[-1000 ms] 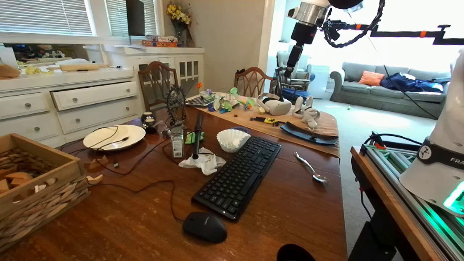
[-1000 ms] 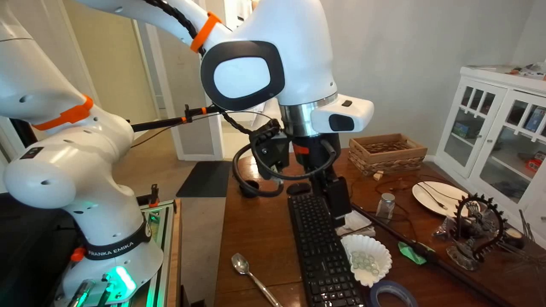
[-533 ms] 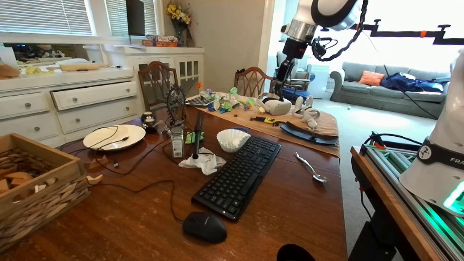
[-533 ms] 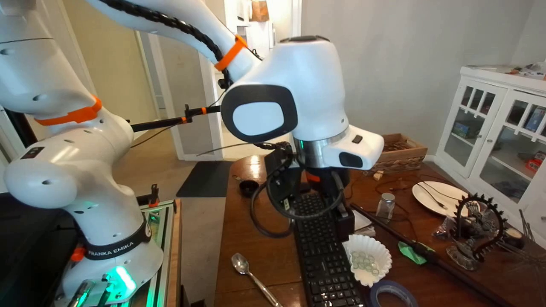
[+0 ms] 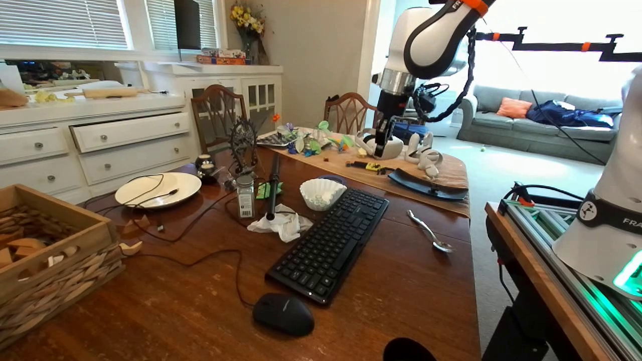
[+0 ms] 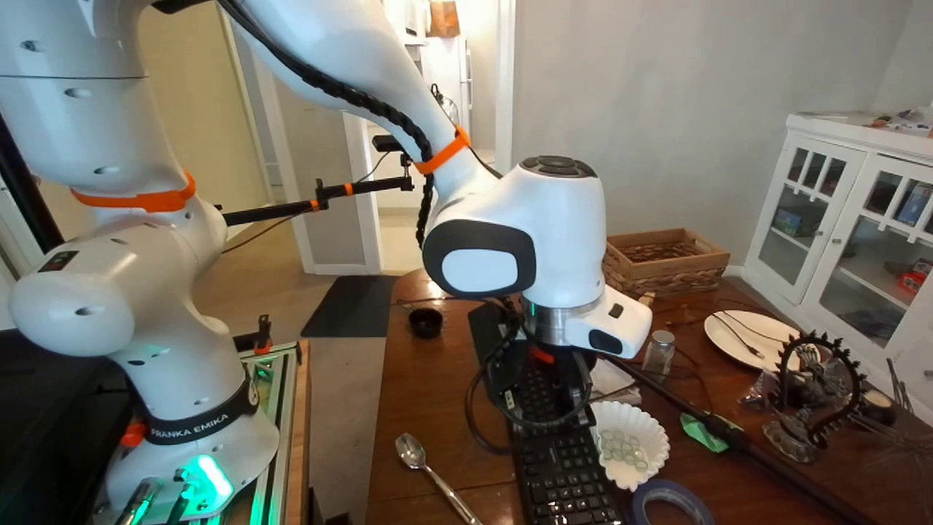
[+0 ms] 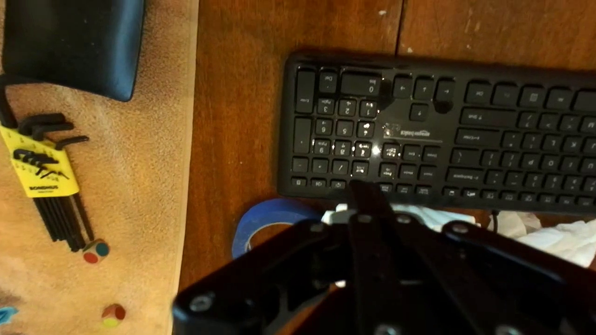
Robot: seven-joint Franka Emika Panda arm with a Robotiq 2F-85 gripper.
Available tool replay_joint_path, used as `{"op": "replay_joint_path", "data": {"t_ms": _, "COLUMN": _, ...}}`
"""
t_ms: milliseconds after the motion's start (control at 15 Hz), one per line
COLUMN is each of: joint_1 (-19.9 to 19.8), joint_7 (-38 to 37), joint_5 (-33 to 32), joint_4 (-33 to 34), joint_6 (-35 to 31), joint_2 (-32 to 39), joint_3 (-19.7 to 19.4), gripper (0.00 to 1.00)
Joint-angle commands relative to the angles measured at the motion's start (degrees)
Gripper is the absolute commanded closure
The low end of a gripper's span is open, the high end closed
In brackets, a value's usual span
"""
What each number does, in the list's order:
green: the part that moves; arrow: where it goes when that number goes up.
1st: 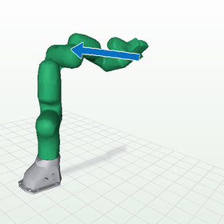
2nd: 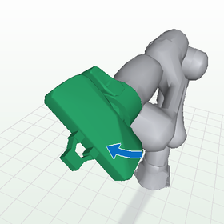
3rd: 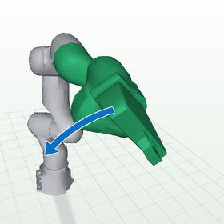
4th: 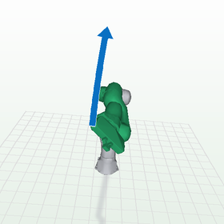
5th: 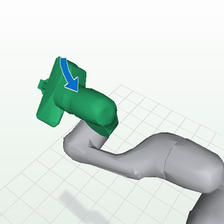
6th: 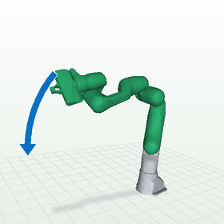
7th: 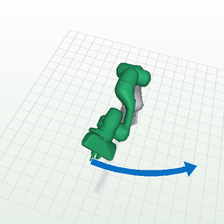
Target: Press the button on the keypad
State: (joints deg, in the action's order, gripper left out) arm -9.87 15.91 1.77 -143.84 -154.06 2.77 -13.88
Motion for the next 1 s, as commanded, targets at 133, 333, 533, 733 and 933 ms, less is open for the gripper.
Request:
{"op": "replay_joint_path", "data": {"t_ms": 133, "joint_1": -2.53, "joint_7": 3.87, "joint_5": 5.74, "joint_4": 4.22, "joint_6": -0.87, "joint_2": 8.49, "joint_3": 3.16, "gripper": 1.0}}
{"op": "replay_joint_path", "data": {"t_ms": 333, "joint_1": -3.97, "joint_7": 4.13, "joint_5": 5.22, "joint_4": 6.35, "joint_6": -0.83, "joint_2": 12.26, "joint_3": 4.01, "gripper": 1.0}}
{"op": "replay_joint_path", "data": {"t_ms": 533, "joint_1": -5.09, "joint_7": 2.89, "joint_5": 3.57, "joint_4": 8.61, "joint_6": -0.14, "joint_2": 15.92, "joint_3": 4.2, "gripper": 1.0}}
{"op": "replay_joint_path", "data": {"t_ms": 733, "joint_1": -5.44, "joint_7": 1.82, "joint_5": 2.83, "joint_4": 7.57, "joint_6": 0.04, "joint_2": 14.98, "joint_3": 4.41, "gripper": 0.99}}
{"op": "replay_joint_path", "data": {"t_ms": 933, "joint_1": -5.95, "joint_7": 1.69, "joint_5": 2.67, "joint_4": 8.96, "joint_6": 0.09, "joint_2": 17.4, "joint_3": 4.64, "gripper": 0.99}}
